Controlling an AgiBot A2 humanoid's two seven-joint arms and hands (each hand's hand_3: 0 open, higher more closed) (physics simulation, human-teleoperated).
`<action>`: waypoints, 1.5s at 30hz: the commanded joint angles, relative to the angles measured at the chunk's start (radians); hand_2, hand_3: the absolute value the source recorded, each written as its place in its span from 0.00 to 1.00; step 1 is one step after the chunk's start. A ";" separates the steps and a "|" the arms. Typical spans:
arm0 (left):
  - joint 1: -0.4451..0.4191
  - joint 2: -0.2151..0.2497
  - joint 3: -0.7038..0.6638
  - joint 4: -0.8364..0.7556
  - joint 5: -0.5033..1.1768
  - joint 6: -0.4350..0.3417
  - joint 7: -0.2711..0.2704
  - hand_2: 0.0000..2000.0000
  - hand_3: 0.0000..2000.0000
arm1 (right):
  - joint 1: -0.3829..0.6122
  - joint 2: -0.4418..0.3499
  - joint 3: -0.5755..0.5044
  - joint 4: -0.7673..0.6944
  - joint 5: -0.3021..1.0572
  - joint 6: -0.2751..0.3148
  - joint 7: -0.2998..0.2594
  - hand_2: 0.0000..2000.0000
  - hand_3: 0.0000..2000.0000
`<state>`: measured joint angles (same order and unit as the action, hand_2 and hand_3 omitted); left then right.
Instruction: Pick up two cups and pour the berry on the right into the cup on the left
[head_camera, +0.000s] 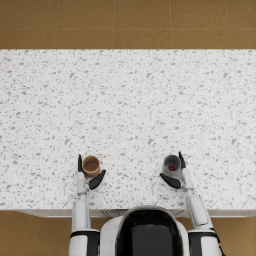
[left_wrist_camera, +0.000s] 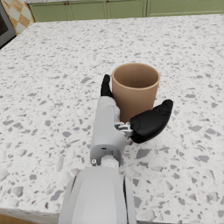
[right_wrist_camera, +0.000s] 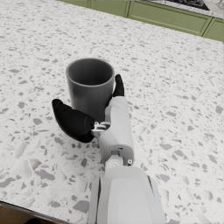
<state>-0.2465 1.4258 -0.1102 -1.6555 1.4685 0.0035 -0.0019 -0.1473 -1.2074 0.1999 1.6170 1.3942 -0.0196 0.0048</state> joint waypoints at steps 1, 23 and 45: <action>0.006 0.000 0.005 0.002 0.000 -0.001 0.000 0.00 0.00 | 0.007 -0.003 0.023 -0.022 -0.030 -0.004 0.001 0.00 0.00; 0.218 0.080 0.248 -0.291 0.063 -0.042 -0.001 1.00 0.64 | 0.086 -0.081 -0.076 0.344 -0.077 0.106 -0.004 1.00 0.64; 0.389 0.012 0.487 -0.154 0.428 -0.039 -0.002 1.00 0.64 | 0.392 -0.262 -0.037 0.409 0.622 0.116 0.002 1.00 0.64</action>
<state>0.1347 1.4338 0.3763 -1.8185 1.8963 -0.0337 -0.0033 0.2114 -1.4520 0.1543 2.0193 2.0481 0.0967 0.0067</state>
